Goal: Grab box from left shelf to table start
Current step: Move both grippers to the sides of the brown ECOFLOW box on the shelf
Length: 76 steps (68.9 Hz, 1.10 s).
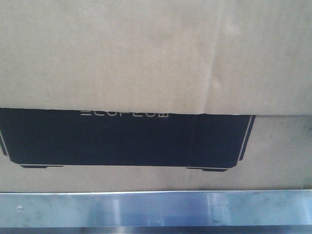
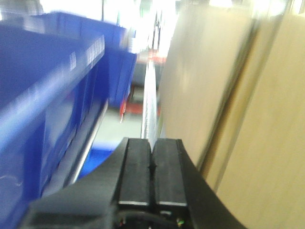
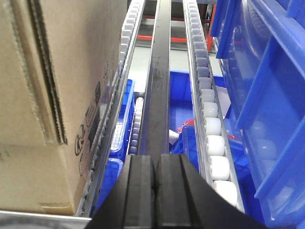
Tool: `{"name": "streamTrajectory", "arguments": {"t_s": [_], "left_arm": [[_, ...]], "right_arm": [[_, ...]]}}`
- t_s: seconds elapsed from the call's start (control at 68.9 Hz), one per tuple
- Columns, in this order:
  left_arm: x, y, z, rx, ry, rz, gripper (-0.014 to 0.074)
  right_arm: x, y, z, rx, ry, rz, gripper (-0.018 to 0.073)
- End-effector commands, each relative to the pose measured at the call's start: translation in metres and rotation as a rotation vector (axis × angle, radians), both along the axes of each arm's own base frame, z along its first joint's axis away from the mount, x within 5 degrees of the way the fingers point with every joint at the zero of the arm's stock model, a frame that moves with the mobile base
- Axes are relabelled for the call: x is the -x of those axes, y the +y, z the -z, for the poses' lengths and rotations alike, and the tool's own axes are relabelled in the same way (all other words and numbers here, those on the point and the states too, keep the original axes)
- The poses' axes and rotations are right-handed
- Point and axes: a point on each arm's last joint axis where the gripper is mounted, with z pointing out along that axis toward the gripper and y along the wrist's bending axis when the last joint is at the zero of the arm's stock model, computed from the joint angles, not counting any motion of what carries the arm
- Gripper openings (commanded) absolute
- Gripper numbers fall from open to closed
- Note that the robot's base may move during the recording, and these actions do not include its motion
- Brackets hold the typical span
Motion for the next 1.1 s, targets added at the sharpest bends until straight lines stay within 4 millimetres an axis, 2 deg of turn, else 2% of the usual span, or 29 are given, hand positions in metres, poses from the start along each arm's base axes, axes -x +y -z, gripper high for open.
{"name": "streamTrajectory", "arguments": {"t_s": [0.0,0.203,0.436,0.523,0.581,0.653,0.755,0.886,0.973,1.089], "left_arm": [[0.009,0.001,-0.04,-0.001,-0.093,-0.003,-0.0099],[0.009,-0.001,-0.083,-0.028,-0.009,0.009,-0.0096],[0.0,-0.002,-0.11,-0.032,0.026,0.013,-0.0065],[-0.002,-0.002,-0.119,-0.034,0.046,0.015,0.0053],[-0.004,-0.003,-0.126,-0.036,0.061,0.018,0.02],[-0.007,-0.003,-0.135,-0.039,0.096,0.023,0.0309],[-0.011,-0.005,-0.15,-0.042,0.164,0.035,0.0313],[-0.024,-0.009,-0.173,-0.04,0.333,0.082,0.0305],[-0.037,-0.018,-0.187,-0.052,0.381,0.163,0.0305],[-0.058,-0.034,-0.196,-0.129,0.474,0.269,0.0305]], "right_arm": [[0.0,-0.001,-0.008,0.008,-0.096,0.012,0.0052],[0.0,-0.001,-0.008,0.008,-0.097,0.012,0.0052],[0.0,-0.001,-0.008,0.008,-0.097,0.012,0.0052],[0.0,-0.001,-0.008,0.008,-0.097,0.012,0.0052],[0.0,-0.001,-0.008,0.008,-0.098,0.012,0.0052],[0.0,-0.001,-0.008,0.008,-0.099,0.013,0.0052],[0.0,-0.001,-0.008,0.008,-0.099,0.013,0.0052],[0.0,-0.001,-0.008,0.008,-0.099,0.013,0.0052],[0.0,-0.001,-0.008,0.008,-0.099,0.013,0.0052],[0.0,-0.001,-0.008,0.008,-0.099,0.013,0.0052]]}}
